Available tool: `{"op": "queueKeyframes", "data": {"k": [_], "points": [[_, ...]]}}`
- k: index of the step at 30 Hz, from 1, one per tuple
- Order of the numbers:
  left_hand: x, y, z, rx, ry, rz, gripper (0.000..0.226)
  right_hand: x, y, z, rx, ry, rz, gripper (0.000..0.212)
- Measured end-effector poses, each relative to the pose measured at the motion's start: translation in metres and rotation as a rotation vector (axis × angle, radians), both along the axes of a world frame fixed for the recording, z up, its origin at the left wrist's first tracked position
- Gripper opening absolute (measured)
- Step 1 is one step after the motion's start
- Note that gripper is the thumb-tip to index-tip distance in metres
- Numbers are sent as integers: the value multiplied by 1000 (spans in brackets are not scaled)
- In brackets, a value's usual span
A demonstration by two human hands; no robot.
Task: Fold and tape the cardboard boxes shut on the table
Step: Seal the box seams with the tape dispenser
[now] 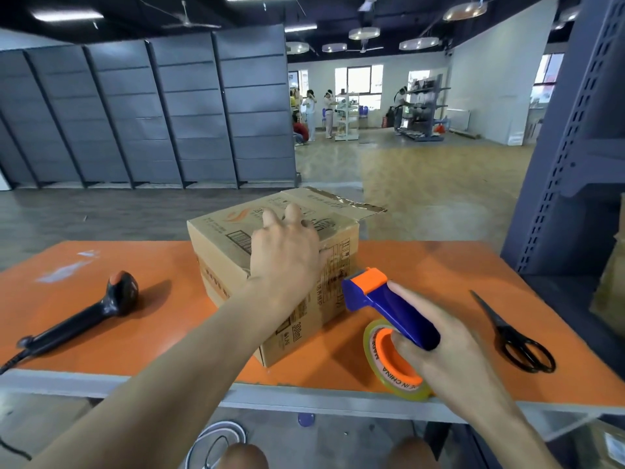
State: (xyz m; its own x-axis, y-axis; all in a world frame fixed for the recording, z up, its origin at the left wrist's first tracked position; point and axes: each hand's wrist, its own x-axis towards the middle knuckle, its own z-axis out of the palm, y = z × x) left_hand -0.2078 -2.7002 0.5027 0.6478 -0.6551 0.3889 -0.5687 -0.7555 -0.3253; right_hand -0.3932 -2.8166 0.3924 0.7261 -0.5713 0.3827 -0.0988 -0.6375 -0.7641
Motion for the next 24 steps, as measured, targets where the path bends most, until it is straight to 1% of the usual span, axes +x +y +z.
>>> {"op": "queueKeyframes", "data": {"k": [2,5,6,8,9,11,12,13,14,16,18,20,22,24], "points": [[2,4,6,21,84,-15,62,0,2,2,-20,-4,8,72],[13,26,16,-24,333,-139,62,-3,3,4,-35,-34,34,72],[17,38,19,-84,443,-199,60,-4,3,5,-40,-45,44,72],[23,59,22,-294,617,-322,53,-4,5,6,-59,-62,67,75],[25,68,21,-425,634,-368,46,-4,6,7,-68,-75,79,77],[25,81,20,-649,534,-426,27,0,12,9,-93,-105,104,79],[24,85,20,-729,505,-436,22,2,15,10,-109,-121,113,80],[22,88,20,-783,533,-438,21,4,18,10,-123,-141,118,81],[18,91,20,-808,602,-439,22,5,21,10,-144,-165,120,81],[9,94,17,-778,759,-444,25,6,25,11,-211,-209,121,82],[-2,95,13,-760,976,-424,30,5,29,11,-258,-240,127,79],[-11,94,10,-775,1206,-406,39,3,31,12,-300,-259,116,77],[-17,93,6,-781,1320,-431,44,1,33,13,-337,-262,104,78],[-20,91,3,-808,1367,-450,43,-3,35,13,-361,-255,108,79]]}}
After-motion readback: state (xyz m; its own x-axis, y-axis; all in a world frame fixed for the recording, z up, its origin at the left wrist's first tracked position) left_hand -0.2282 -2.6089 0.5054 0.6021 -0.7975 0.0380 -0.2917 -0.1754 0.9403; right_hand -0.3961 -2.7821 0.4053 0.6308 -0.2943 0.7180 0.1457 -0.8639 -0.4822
